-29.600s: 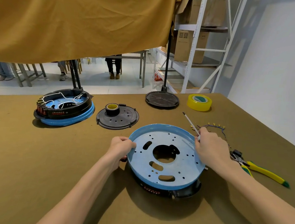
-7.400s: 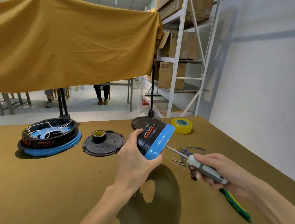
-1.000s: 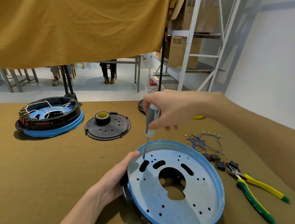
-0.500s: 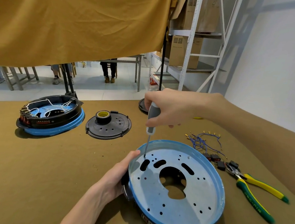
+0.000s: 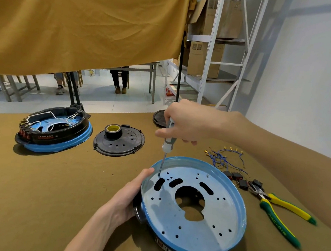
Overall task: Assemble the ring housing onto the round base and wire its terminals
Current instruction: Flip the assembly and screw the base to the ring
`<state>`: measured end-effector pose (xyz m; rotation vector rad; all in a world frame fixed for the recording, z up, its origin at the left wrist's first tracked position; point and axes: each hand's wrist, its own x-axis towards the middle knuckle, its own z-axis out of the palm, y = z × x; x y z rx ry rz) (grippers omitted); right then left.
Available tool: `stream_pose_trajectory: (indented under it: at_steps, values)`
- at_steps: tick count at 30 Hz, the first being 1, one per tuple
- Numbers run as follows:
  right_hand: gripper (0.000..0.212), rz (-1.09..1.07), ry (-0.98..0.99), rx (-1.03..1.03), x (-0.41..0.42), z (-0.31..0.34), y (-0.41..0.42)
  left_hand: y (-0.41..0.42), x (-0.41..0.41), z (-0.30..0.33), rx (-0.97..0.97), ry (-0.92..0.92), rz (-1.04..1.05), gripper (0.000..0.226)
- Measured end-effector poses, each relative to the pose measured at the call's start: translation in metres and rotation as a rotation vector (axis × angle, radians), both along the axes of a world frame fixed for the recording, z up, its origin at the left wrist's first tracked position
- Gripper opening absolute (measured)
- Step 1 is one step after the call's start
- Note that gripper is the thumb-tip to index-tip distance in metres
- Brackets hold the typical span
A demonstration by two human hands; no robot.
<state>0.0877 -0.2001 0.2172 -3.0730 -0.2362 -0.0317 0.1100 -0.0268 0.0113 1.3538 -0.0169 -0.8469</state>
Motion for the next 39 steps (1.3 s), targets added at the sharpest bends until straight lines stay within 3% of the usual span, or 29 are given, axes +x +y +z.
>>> stream_pose_trajectory:
  at_steps: [4, 12, 18, 24, 27, 32, 35, 36, 39]
  values:
    - [0.037, 0.002, 0.057, 0.054, -0.004, 0.003, 0.002, 0.000, -0.003, 0.002, -0.009, 0.010, 0.008, 0.050]
    - [0.043, -0.047, -0.033, 0.062, -0.005, 0.005, 0.006, 0.005, -0.006, 0.004, -0.063, 0.090, 0.046, 0.055]
    - [0.011, 0.056, 0.089, 0.152, -0.002, 0.010, 0.004, 0.002, -0.011, 0.006, -0.071, 0.055, 0.056, 0.053]
    - [0.027, 0.156, 0.175, 0.091, -0.003, 0.019, 0.008, 0.002, -0.011, 0.005, -0.061, 0.051, 0.064, 0.051]
    - [0.022, 0.122, 0.194, 0.052, -0.001, 0.017, 0.009, 0.002, -0.012, 0.007, -0.062, 0.047, 0.056, 0.047]
    - [0.047, 0.012, 0.005, -0.141, 0.006, 0.004, 0.011, 0.002, -0.013, 0.009, -0.055, 0.049, 0.066, 0.042]
    - [0.011, 0.155, 0.028, -0.052, 0.005, 0.010, 0.013, 0.002, -0.013, 0.009, -0.046, 0.049, 0.072, 0.042]
    - [0.009, 0.220, 0.048, -0.021, 0.004, 0.013, 0.016, 0.002, -0.013, 0.009, -0.047, 0.050, 0.075, 0.042]
    - [0.028, 0.265, 0.107, -0.009, 0.001, 0.015, 0.022, 0.002, -0.014, 0.009, -0.047, 0.043, 0.070, 0.042]
